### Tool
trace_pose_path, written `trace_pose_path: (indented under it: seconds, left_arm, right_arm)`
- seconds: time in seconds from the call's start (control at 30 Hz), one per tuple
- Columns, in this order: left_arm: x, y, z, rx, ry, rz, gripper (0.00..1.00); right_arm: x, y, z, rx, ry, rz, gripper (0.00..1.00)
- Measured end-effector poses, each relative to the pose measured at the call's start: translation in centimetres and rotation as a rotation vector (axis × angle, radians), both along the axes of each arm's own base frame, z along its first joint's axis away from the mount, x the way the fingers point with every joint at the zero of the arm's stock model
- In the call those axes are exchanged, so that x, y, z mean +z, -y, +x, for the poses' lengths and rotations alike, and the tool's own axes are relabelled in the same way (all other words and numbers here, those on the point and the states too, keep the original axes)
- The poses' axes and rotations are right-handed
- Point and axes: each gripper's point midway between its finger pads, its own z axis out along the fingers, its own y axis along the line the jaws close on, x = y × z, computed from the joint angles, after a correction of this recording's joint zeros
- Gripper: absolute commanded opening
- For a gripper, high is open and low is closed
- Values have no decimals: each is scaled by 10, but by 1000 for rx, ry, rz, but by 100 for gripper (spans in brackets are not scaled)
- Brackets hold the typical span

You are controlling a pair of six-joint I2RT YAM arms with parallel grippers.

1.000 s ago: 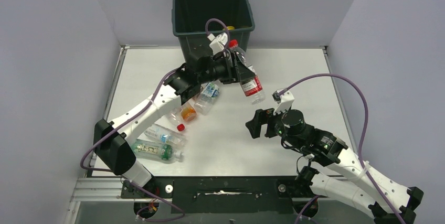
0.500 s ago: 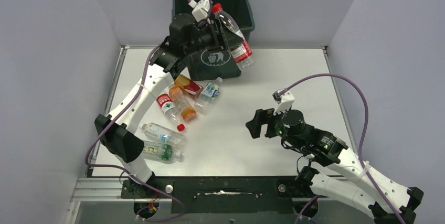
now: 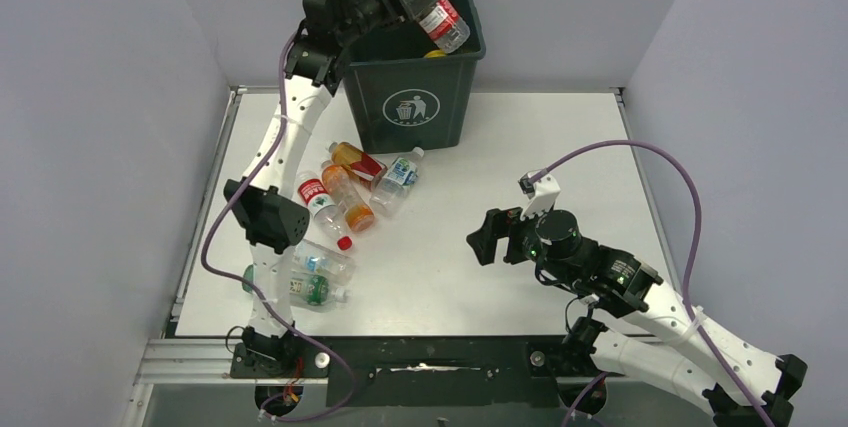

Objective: Put the plastic bottles in the bin
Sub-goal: Place the plastic bottle in the trash bin.

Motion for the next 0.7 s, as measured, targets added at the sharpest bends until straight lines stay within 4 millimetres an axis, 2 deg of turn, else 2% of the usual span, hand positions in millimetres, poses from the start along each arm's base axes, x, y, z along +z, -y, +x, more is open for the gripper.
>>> trace_pose_path:
  seconds: [0.1, 0.27, 0.33, 0.37, 0.5, 0.7]
  left_arm:
    - [-13, -8, 23, 14, -24, -34, 49]
    - [-43, -20, 56, 44, -74, -61, 64]
    - [-55, -22, 65, 48, -92, -66, 75]
    - [-60, -23, 69, 50, -105, -68, 76]
    - [-80, -23, 75, 31, -153, -63, 81]
    - [-89, -28, 73, 11, -181, -41, 82]
  right_arm:
    - [0, 0, -1, 0, -1, 4, 98]
    - [2, 2, -2, -2, 0, 11, 98]
    - [2, 2, -2, -3, -1, 13, 98]
    - [2, 2, -2, -4, -2, 13, 98]
    - [2, 1, -3, -4, -4, 15, 98]
    - [-2, 0, -2, -2, -14, 5, 98]
